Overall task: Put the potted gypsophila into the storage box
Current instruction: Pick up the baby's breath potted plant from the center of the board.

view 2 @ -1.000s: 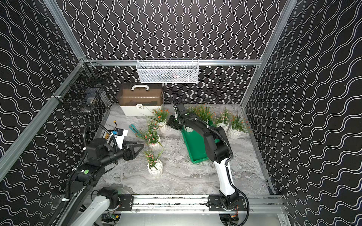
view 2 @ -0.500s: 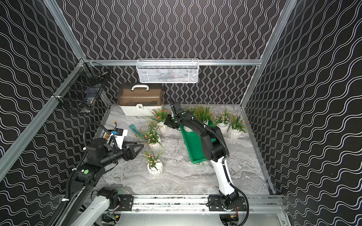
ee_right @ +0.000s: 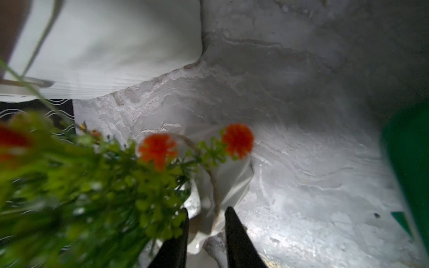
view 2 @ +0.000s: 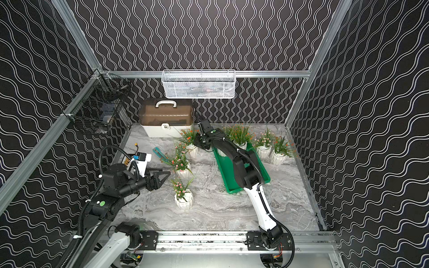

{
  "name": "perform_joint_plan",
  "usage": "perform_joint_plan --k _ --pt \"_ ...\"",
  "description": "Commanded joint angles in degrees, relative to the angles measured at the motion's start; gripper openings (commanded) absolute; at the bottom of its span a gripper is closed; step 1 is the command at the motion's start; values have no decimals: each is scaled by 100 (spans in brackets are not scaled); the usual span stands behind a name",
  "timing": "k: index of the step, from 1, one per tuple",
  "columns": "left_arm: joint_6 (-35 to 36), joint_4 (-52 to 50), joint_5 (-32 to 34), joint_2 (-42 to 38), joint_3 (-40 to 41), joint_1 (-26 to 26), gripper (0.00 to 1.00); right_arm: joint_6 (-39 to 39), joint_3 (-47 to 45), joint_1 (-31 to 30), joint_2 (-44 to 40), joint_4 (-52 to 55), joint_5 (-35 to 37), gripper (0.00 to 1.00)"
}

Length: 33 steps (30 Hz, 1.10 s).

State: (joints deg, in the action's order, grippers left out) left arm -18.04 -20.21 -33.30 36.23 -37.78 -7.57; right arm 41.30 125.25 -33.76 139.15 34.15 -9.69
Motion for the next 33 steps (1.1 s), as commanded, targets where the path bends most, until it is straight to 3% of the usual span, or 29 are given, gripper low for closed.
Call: perform_joint_plan --k 1,13,24,33 --pt "70 127 -63 -1 -45 15 73 -137 257 -52 144 427 363 30" --pt "106 118 -72 51 -54 14 73 -479 1090 -149 637 1007 736 26" --pt "117 109 -83 57 -53 16 73 -855 1118 -210 560 1406 1155 25" --pt "125 96 -76 56 -54 19 73 -1019 1152 -210 653 1591 1174 29"
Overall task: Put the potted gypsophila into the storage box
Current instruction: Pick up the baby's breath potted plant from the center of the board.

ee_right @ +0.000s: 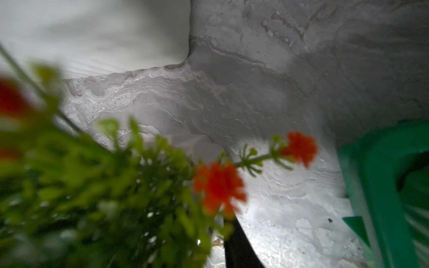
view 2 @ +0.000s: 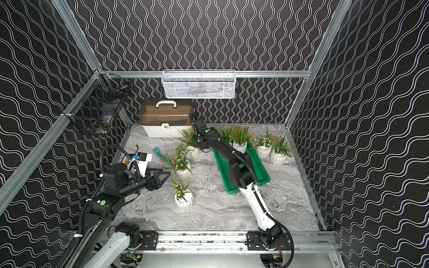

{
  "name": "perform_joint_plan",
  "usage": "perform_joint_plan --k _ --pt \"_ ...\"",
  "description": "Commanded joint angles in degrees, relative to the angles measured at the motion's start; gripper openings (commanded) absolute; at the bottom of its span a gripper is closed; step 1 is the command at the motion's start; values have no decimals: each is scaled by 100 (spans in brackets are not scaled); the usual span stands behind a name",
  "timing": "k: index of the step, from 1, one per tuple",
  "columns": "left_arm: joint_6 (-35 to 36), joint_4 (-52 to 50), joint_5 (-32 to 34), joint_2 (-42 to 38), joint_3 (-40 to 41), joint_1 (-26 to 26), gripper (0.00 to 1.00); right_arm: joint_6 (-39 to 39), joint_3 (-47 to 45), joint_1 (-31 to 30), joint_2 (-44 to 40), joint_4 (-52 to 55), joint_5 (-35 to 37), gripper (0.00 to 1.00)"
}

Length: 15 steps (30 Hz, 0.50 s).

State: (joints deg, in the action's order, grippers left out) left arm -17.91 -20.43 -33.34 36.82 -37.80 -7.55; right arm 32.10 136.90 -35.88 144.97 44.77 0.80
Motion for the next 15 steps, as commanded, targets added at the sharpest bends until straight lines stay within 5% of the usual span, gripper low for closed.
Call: perform_joint_plan --k 1,15 --pt "112 118 -67 3 -54 22 73 -98 -14 2 74 525 116 29" --pt "106 127 -76 19 -52 19 73 -83 -284 2 -104 365 67 23"
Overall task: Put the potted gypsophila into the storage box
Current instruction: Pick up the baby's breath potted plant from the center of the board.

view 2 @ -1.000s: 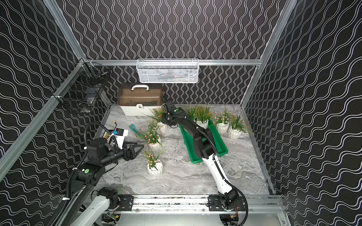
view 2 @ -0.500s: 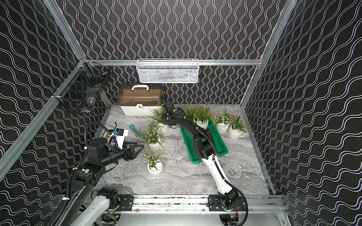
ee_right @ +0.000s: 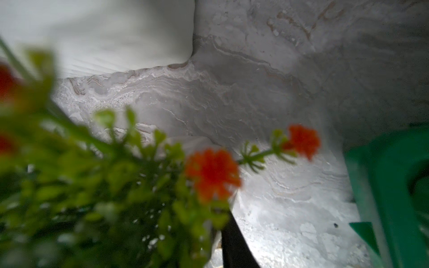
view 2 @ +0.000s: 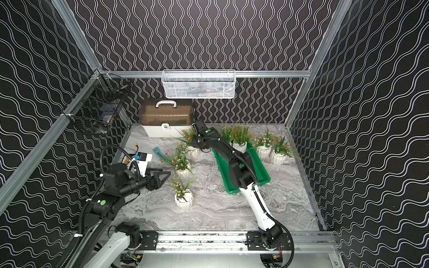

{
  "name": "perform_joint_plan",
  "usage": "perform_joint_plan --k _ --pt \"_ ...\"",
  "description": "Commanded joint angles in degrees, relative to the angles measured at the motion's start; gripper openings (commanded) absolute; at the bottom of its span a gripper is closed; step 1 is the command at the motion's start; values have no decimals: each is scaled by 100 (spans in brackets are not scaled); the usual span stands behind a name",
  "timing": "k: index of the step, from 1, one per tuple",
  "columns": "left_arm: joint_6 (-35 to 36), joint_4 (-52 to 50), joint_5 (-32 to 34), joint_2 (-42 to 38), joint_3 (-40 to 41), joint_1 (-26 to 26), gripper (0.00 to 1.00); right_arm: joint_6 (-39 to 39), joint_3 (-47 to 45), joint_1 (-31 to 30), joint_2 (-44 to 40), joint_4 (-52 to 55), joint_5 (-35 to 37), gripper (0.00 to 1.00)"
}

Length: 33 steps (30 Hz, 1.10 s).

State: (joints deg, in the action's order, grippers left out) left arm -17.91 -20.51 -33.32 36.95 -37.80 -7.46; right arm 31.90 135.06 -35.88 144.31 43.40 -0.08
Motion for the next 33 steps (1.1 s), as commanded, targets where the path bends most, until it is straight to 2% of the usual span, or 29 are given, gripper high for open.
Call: perform_joint_plan --k 1,15,33 --pt "104 135 -76 -2 -50 15 73 -61 -121 0 -82 499 183 22" --pt "93 136 -78 -1 -51 34 73 -61 -704 2 -654 219 269 6" --pt "86 161 -109 -9 -39 63 73 24 -1861 2 -1990 -235 78 0"
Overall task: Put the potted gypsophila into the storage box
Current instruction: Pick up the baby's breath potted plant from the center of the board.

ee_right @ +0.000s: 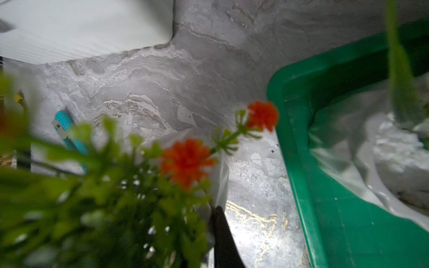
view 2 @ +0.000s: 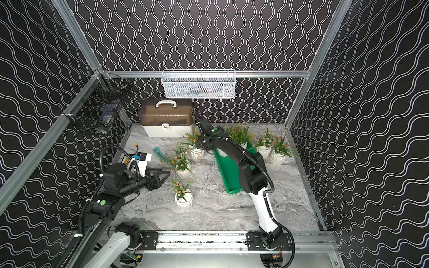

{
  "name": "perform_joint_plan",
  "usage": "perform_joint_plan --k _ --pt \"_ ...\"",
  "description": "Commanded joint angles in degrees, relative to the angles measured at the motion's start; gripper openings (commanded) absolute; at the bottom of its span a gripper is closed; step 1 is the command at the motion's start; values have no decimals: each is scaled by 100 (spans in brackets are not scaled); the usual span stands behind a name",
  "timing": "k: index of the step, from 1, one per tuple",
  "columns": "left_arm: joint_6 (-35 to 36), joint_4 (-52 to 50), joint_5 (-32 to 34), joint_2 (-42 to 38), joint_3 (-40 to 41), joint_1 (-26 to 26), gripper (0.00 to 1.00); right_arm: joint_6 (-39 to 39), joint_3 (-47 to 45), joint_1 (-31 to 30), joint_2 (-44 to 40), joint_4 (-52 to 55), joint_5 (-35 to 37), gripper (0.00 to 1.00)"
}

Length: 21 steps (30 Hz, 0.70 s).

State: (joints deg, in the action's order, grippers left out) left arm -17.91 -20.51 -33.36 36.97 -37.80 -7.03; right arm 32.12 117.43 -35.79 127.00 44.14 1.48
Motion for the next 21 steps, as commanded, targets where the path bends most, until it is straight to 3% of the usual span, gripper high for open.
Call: perform_joint_plan --k 1,16,21 --pt "81 162 -115 -5 -38 18 73 5 -158 -7 -353 -327 -77 0" --pt "0 512 -331 -138 15 20 73 -196 -1356 -7 -2063 -248 112 4" --pt "-134 899 -757 -203 132 20 73 -263 -1887 -7 -2620 -215 209 4"
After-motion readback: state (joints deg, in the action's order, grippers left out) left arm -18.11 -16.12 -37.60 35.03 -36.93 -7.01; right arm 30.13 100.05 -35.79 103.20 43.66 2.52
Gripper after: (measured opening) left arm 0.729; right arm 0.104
